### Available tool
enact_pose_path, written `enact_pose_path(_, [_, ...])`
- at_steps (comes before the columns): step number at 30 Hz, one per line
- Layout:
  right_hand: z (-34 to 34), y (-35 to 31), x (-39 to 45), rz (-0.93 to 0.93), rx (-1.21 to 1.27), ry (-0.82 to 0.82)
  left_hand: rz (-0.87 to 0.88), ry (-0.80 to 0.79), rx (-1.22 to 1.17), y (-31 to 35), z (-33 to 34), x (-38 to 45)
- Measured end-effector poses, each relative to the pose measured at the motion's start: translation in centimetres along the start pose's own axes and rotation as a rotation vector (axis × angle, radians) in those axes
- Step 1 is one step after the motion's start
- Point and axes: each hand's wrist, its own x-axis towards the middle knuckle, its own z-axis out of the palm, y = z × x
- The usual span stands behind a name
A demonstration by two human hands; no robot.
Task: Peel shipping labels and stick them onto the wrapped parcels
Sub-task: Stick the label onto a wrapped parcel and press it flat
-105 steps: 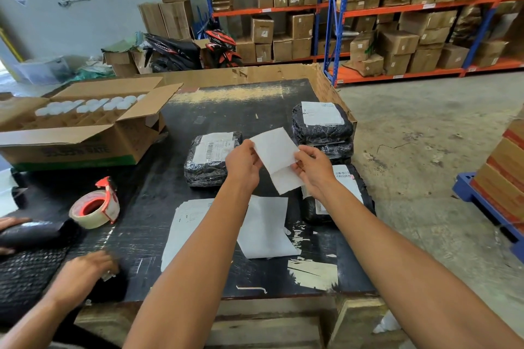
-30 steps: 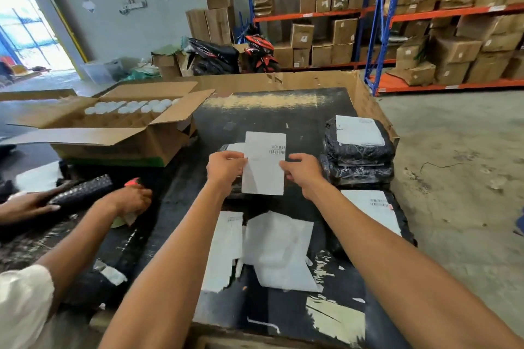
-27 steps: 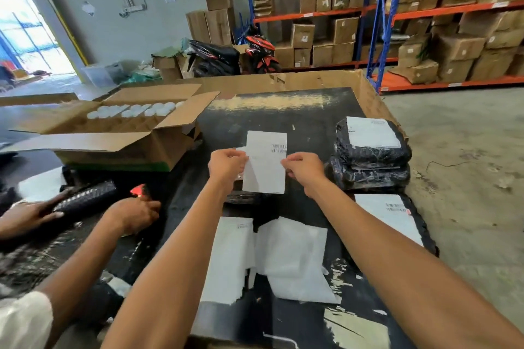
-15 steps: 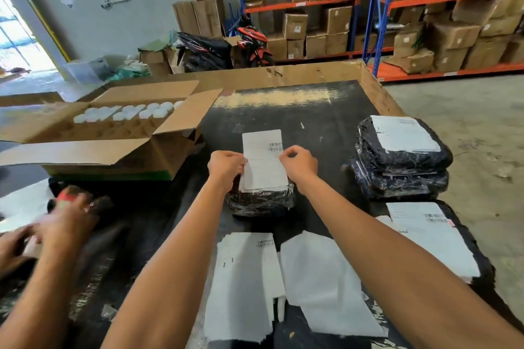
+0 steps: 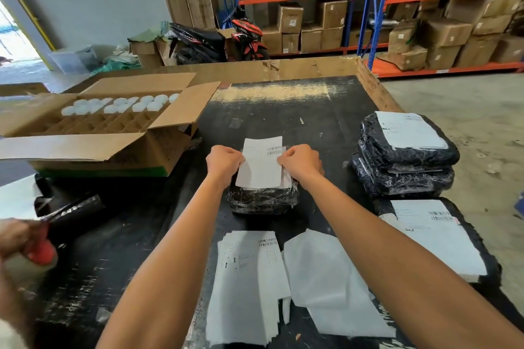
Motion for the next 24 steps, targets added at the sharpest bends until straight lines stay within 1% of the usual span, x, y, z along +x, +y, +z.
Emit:
enact_pose_path(2, [0.13,-0.11,-0.45,-0.021,-0.044,0.037,0.039,0.022,0.051,-0.10,0.16,-0.18])
enact_pose_path(5, [0.20,-0.29,-0.88,-0.055,-0.112,0.051,0.097,0.041,0.110,0.00,0.35,-0.48])
enact_pose_path(11, [0.48,0.00,-0.57,-0.105,-0.181,0.077,0.150,0.077,0.189,-0.12,0.46,-0.48])
enact_pose_path(17, [0.33,-0.32,-0.58,-0.159,-0.279,0.085,0.159,0.079,0.265,0.01,0.45,0.10])
enact_pose_path(24, [1.06,0.07,-0.62,-0.247,-0.334,0.139,0.181,0.064,0.336,0.06,0.72,0.22])
